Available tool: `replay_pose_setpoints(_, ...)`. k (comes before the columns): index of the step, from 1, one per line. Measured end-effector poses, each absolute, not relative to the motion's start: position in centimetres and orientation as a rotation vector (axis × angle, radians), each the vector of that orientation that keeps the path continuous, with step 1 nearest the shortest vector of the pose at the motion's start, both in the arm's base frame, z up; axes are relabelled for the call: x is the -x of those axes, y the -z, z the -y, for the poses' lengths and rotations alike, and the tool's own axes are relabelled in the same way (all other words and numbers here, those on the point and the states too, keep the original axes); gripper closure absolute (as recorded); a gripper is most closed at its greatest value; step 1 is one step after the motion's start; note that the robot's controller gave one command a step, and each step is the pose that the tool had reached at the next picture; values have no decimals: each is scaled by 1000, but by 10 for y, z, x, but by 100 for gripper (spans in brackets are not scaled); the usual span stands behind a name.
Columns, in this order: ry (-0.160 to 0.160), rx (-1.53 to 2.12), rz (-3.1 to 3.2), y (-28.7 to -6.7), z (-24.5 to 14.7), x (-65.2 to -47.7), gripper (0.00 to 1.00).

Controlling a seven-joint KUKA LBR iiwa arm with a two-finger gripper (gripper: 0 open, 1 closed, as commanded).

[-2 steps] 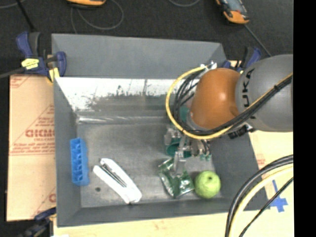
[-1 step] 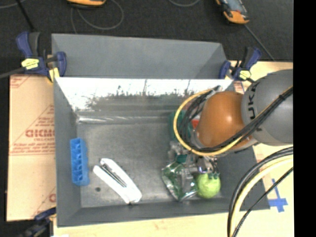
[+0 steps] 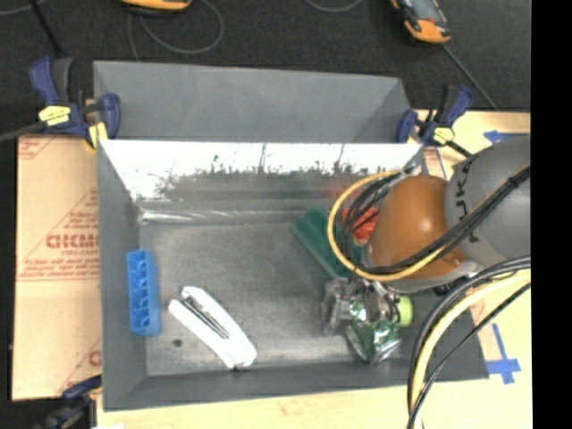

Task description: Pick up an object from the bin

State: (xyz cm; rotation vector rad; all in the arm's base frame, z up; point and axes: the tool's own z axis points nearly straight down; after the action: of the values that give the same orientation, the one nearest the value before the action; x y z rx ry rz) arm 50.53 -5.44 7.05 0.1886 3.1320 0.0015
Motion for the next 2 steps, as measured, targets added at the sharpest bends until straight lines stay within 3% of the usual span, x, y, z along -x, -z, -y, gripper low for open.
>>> replay_pose_setpoints(1,-2,-192,-3132,-70,54,-505,0)
replay_pose_setpoints(2,-2,-193,-3132,-70,54,-505,0)
